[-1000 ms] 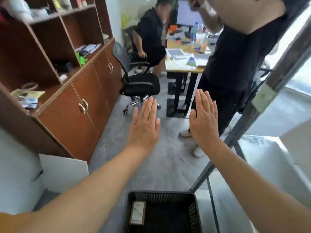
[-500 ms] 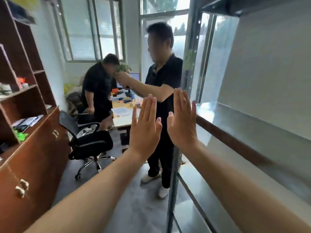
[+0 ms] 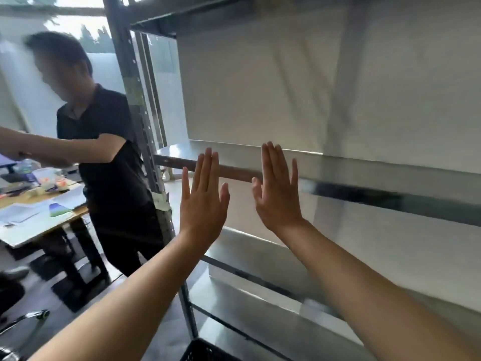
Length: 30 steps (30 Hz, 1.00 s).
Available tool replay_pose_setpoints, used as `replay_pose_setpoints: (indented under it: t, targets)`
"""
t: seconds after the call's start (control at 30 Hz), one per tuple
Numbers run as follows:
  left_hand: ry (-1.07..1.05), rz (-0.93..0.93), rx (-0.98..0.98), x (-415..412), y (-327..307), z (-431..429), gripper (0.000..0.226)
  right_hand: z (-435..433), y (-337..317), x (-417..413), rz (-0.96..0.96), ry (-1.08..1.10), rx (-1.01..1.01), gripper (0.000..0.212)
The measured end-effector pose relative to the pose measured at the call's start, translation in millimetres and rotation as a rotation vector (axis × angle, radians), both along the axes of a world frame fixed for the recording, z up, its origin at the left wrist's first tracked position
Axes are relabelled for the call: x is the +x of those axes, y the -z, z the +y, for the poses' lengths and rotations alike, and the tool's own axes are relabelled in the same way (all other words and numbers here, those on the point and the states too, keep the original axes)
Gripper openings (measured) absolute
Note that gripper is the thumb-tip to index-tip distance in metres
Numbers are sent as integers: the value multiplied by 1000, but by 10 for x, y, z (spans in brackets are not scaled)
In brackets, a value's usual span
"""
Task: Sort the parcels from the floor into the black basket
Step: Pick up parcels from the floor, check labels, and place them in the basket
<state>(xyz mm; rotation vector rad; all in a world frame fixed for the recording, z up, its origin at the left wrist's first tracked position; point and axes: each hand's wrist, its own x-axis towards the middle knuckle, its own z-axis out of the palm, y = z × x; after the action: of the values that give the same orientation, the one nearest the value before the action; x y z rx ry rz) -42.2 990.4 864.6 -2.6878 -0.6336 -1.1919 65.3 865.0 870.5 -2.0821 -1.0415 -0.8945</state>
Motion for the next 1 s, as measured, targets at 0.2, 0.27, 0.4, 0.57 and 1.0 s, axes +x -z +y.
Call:
replay_pose_setpoints:
  t: [0.2, 0.27, 0.4, 0.57, 1.0]
  targets:
    - [267, 27, -39, 242, 61, -1325, 64, -1575, 14, -9, 23, 312, -71, 65]
    - [362, 21, -55, 277, -8, -1766, 65, -2085, -41, -43, 40, 383, -54, 64]
    - [506, -3, -53, 339, -146, -2726, 64, -3093, -104, -173, 15, 459, -43, 62]
    - [600, -5, -52, 416, -106, -4199, 63, -4592, -84, -422, 36, 612, -92, 63]
    - [1111, 130, 38, 180, 339, -8291, 60, -8781, 262, -1562, 204, 1193, -100, 66]
